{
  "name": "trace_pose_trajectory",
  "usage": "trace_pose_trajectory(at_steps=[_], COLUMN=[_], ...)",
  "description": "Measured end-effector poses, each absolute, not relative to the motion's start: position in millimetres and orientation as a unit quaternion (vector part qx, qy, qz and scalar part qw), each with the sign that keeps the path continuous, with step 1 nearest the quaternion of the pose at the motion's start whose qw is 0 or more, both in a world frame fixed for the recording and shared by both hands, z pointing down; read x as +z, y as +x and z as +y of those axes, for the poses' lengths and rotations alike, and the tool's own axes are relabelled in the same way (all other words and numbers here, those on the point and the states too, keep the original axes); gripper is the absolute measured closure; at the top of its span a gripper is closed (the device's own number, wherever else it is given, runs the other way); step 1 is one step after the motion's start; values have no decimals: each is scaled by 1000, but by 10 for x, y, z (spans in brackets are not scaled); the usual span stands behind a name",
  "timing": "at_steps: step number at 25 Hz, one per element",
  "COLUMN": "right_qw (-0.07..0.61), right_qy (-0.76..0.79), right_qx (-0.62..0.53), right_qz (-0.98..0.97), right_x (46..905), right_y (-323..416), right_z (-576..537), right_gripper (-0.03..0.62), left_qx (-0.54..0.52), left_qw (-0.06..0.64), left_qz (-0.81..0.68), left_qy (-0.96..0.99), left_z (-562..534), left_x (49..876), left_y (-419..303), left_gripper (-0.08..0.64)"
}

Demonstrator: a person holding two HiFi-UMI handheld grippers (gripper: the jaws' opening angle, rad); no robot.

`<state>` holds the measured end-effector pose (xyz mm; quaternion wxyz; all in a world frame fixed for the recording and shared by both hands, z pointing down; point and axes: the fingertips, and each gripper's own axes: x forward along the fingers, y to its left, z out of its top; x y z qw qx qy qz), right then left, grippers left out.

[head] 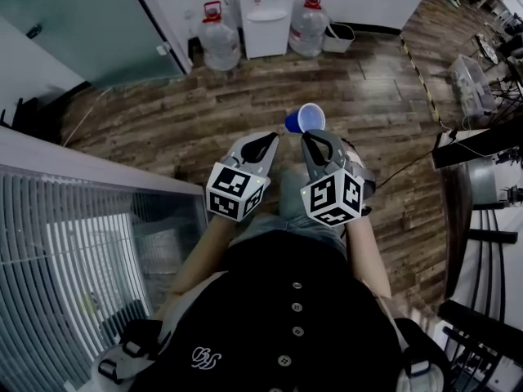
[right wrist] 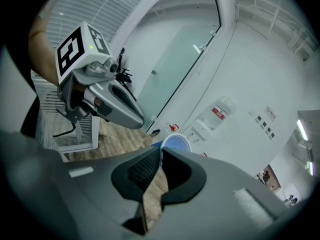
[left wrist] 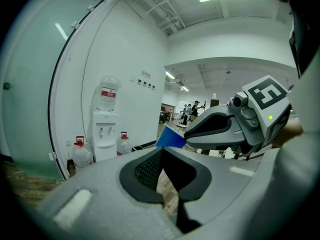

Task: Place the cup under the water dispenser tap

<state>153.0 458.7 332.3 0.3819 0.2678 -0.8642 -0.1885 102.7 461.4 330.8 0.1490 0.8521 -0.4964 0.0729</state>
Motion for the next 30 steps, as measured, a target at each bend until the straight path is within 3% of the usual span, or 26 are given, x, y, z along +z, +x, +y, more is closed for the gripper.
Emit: trace_pose_trajectory(at_steps=[30], right_qw=[362], right_qy=[206], right_qx=[-199], right_qz=[-887], right_x=[3583], right_y=[1068], right_z=[1358], right_gripper=[574], left_qx=[90], left_qw=[155], left_qz=[-532], left_qy=[828], left_z=[1276], left_x=[3448], left_y=[777], left_gripper=[557])
